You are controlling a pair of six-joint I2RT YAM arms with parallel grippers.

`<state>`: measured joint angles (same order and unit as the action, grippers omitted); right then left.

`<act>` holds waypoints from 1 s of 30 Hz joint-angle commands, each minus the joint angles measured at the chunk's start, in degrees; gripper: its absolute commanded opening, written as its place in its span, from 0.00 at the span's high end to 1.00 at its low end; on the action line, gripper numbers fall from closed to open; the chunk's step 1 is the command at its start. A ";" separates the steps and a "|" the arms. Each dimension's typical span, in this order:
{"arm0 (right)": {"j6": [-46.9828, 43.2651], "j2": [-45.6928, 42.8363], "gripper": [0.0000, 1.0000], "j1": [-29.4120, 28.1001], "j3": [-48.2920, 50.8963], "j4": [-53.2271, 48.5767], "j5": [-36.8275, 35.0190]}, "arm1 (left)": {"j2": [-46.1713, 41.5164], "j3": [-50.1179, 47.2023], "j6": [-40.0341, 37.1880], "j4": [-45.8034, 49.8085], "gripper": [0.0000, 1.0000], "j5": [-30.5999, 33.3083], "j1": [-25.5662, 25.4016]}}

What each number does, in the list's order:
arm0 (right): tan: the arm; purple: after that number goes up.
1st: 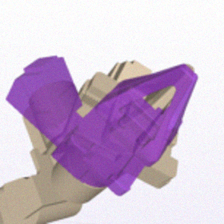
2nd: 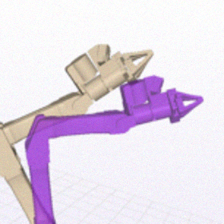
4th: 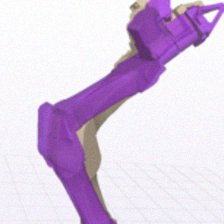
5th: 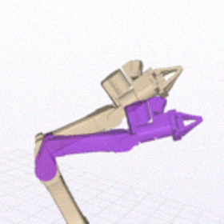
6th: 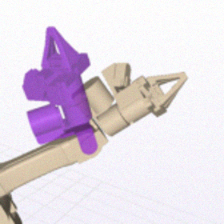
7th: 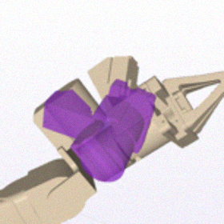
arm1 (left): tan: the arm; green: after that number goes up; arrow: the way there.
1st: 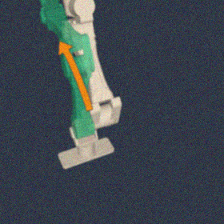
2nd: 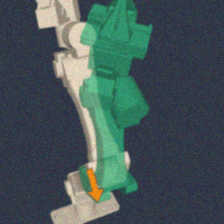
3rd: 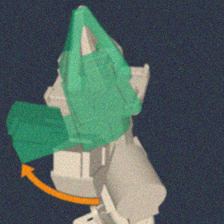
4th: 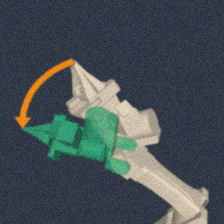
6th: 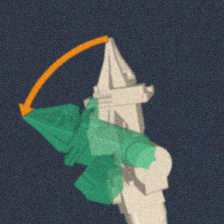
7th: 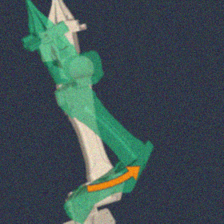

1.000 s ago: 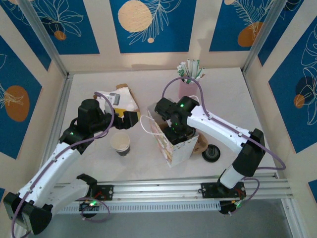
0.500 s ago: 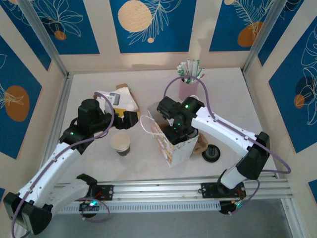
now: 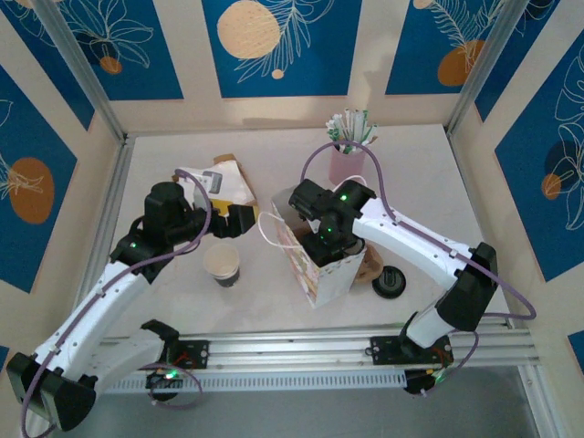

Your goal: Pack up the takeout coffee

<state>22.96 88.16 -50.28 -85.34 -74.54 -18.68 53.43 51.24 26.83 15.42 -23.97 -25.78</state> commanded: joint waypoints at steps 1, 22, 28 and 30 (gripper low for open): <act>-0.37 -1.41 0.43 -0.26 0.66 -0.42 -0.28 | 0.00 -0.53 -0.64 -1.84 0.00 -0.55 -0.76; -0.37 -0.21 0.42 0.49 0.89 -0.85 1.36 | -0.08 -0.45 -0.64 -1.98 0.00 -0.48 -0.89; -0.19 0.34 0.42 0.62 0.64 -1.46 1.96 | -0.04 -0.44 -0.64 -2.00 0.00 -0.53 -0.93; 0.00 0.43 0.43 0.70 0.42 -1.98 2.25 | -0.01 -0.45 -0.64 -1.88 0.00 -0.45 -0.94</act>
<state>22.96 88.36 -49.89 -84.95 -74.63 -17.93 53.49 51.24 26.83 15.42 -23.97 -26.02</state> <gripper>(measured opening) 0.638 0.999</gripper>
